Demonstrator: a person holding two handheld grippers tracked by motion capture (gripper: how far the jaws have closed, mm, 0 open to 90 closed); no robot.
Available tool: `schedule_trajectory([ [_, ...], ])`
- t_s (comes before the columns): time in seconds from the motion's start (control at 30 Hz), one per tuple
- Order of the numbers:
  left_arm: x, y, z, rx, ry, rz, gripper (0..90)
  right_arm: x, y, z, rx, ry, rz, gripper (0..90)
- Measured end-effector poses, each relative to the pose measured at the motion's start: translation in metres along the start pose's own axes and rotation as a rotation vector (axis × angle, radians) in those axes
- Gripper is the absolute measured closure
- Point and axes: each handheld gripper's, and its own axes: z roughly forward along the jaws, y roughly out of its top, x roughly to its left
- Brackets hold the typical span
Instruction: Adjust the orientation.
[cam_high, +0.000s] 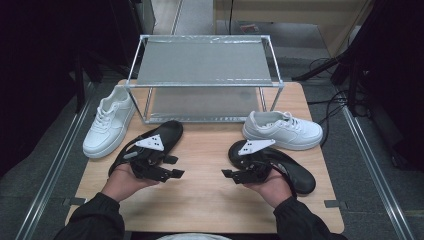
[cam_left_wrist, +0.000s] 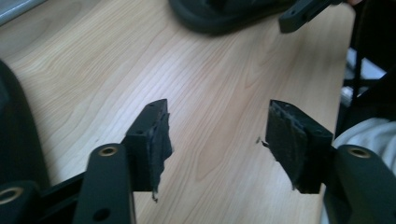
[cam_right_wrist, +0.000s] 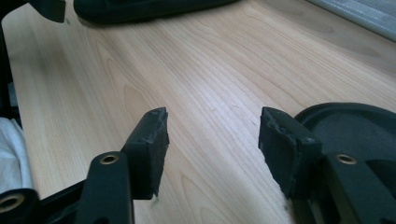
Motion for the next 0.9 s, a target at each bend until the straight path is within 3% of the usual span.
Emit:
schedule_trajectory([
  [0.03, 0.0, 0.0, 0.0, 0.0, 0.0, 0.0, 45.3, 0.0, 0.0, 0.0, 0.0, 0.0, 0.0, 43.3],
  [0.07, 0.0, 0.002, -0.002, 0.008, 0.041, 0.005, 50.5, 0.0, 0.0, 0.0, -0.005, 0.012, -0.004, 43.3],
  [0.2, 0.002, 0.003, -0.01, -0.028, 0.064, -0.01, 56.8, 0.001, 0.0, 0.002, 0.005, 0.019, -0.002, 43.3],
  [0.3, 0.005, 0.001, -0.014, -0.035, 0.07, -0.013, 55.1, 0.003, 0.0, 0.003, 0.022, 0.024, -0.013, 44.3],
  [0.47, 0.011, -0.002, -0.014, -0.028, 0.064, -0.025, 50.2, 0.003, 0.001, -0.001, 0.003, 0.021, -0.019, 46.3],
  [0.53, 0.013, -0.004, -0.014, -0.029, 0.068, -0.03, 47.6, 0.0, 0.002, -0.003, -0.015, 0.027, 0.011, 46.4],
  [0.7, 0.018, -0.008, -0.018, -0.031, 0.083, -0.044, 47.4, -0.003, 0.003, -0.004, -0.03, 0.025, 0.021, 46.2],
  [0.9, 0.031, -0.016, -0.027, -0.045, 0.113, -0.089, 49.9, 0.001, 0.004, 0.003, 0.006, 0.051, -0.03, 47.1],
])
